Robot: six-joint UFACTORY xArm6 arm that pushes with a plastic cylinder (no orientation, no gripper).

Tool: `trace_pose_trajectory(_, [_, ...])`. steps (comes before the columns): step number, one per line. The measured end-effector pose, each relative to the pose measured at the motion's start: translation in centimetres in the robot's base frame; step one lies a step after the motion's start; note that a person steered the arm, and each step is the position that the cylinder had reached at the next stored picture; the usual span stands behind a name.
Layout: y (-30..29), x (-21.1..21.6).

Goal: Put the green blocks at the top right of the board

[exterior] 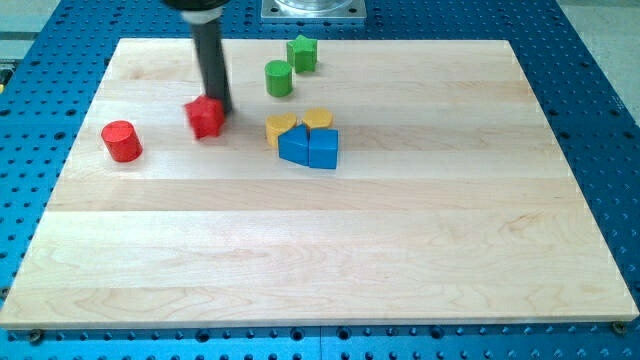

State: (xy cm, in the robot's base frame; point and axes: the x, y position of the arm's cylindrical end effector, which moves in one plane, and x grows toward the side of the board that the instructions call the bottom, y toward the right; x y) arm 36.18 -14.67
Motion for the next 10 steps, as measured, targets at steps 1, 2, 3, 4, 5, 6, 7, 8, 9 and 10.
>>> trace_pose_trajectory(1, [-1.8,0.5])
trace_pose_trajectory(2, [0.9,-5.9])
trace_pose_trajectory(3, [-0.5,-11.4])
trace_pose_trajectory(4, [7.0,-12.7])
trace_pose_trajectory(5, [13.4,-16.8])
trace_pose_trajectory(6, [20.6,-14.9])
trace_pose_trajectory(7, [19.6,-16.0])
trace_pose_trajectory(8, [13.5,-13.1])
trace_pose_trajectory(9, [21.1,-10.8])
trace_pose_trajectory(10, [29.6,-11.3])
